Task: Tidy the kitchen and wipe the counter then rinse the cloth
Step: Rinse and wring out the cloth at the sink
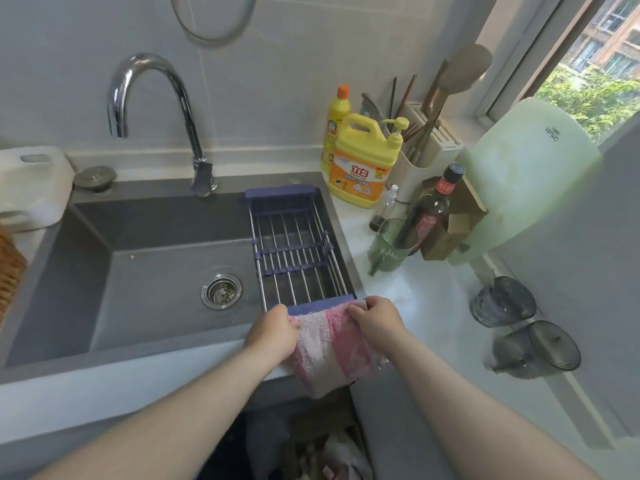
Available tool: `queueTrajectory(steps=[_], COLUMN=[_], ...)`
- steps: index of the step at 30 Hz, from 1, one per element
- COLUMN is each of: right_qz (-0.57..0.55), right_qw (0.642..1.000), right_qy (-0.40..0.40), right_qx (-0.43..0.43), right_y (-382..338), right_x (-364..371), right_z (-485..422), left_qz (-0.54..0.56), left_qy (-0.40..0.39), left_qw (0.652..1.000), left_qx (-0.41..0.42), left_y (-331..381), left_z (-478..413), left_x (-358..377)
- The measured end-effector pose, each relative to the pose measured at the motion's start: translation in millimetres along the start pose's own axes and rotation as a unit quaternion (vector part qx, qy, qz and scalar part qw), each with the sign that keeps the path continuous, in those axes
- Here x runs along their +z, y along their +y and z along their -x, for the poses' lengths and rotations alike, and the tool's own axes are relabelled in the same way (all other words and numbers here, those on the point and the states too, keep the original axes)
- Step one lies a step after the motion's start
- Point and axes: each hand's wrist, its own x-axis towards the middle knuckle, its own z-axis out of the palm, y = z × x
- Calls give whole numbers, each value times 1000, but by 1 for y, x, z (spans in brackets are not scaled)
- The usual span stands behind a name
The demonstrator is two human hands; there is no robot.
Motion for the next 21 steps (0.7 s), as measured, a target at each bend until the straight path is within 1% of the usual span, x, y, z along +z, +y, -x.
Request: queueTrajectory(steps=[2, 6, 8, 9, 10, 11, 12, 13, 14, 16, 19, 21], right_qz=[23, 52, 118, 153, 192, 240, 295, 336, 361, 389, 409, 424], right_qw=[1000, 998, 992, 985, 974, 953, 922, 894, 878, 869, 868, 862], right_qy=[5, 8, 35, 46, 44, 23, -15, -57, -93, -128, -144, -143], right_qx=[-15, -16, -35, -64, -113, -182, -249, -291, -299, -277, -240, -239], right_y=[-8, -13, -6, -1, 4, 10, 17, 23, 28, 35, 39, 39], right_x=[3, 10, 12, 11, 8, 4, 0, -3, -4, -2, 8, 13], right_z=[-8, -23, -24, -23, -19, -13, -8, -2, 2, 8, 13, 15], left_qz=[-4, 0, -33, -60, -91, -126, -161, -199, -233, -273, -303, -320], left_qy=[26, 83, 120, 118, 90, 43, -3, -38, -61, -73, -61, -54], left_qw=[999, 993, 983, 974, 961, 946, 929, 916, 909, 911, 917, 917], left_qx=[26, 79, 135, 184, 244, 296, 333, 345, 339, 299, 251, 232], left_y=[-2, -1, -3, -4, -7, -10, -12, -14, -17, -22, -23, -22], left_z=[-11, -27, -26, -22, -18, -11, -5, 1, 5, 10, 17, 21], left_x=[-3, -13, -17, -17, -16, -13, -8, -4, 2, 13, 24, 28])
